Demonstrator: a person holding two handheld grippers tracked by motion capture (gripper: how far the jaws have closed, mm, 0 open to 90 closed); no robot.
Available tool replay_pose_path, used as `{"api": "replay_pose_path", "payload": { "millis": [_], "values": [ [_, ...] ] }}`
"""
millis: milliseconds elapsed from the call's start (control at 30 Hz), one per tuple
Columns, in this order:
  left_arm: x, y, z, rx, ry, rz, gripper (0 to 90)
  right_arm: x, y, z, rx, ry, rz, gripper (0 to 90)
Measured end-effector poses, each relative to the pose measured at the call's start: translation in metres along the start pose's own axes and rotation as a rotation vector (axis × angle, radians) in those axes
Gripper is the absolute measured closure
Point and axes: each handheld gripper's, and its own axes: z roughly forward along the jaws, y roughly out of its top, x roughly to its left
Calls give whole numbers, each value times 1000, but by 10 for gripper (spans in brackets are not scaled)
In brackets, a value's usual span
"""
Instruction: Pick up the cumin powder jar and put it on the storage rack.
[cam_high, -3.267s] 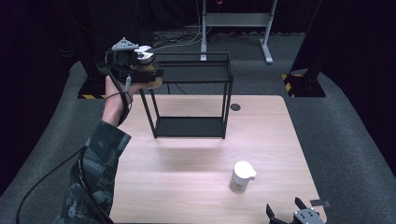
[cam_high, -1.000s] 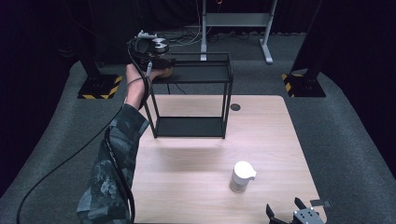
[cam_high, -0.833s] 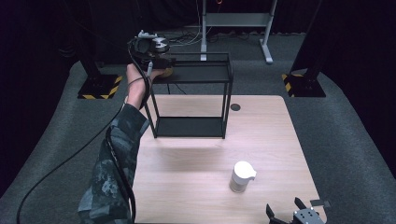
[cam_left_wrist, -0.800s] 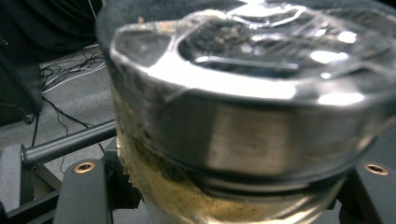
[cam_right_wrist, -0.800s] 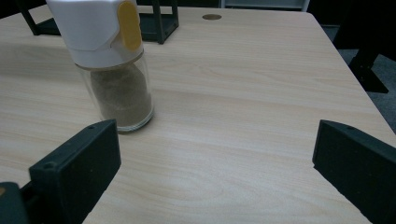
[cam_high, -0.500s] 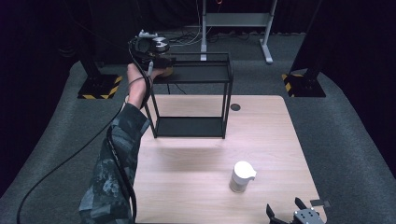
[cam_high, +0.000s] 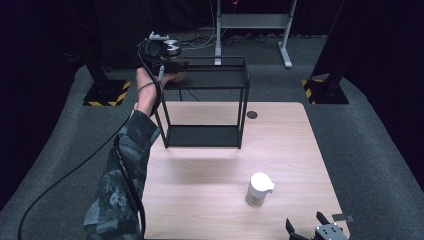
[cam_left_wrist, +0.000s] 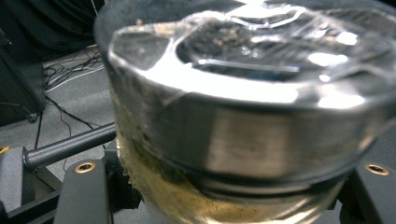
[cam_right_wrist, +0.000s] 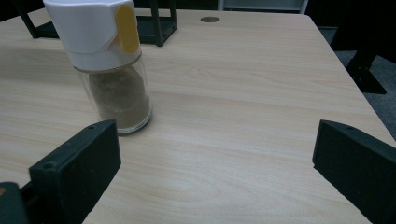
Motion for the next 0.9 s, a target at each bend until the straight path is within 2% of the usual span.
{"api": "replay_pose_path", "payload": {
  "millis": [233,267,300,333,367,433,533,667,800,900],
  "values": [
    [0,0,0,1,1,3,304,0,0,0,-1,1,0,0],
    [-1,3,1,17,1,5,247,0,0,0,-2,2,-1,0],
    [-4,3,1,22,12,0,112,0,0,0,-2,3,0,0],
    [-5,2,0,14,8,2,36,-1,0,0,-3,4,2,0],
    [-5,2,0,14,8,2,4,-1,-1,0,-6,6,6,0],
    [-13,1,-5,8,34,10,0,-1,-1,-1,-9,6,9,0],
    [-18,0,-11,7,58,16,0,-1,-1,-1,-10,3,8,0],
    [-21,-2,-21,5,67,29,0,-1,-1,-1,-11,1,6,0],
    [-29,-11,-36,26,81,75,0,0,-1,-1,-12,2,4,0],
    [-31,-20,-46,43,71,107,0,0,-1,-1,-10,3,4,0]
  ]
}}
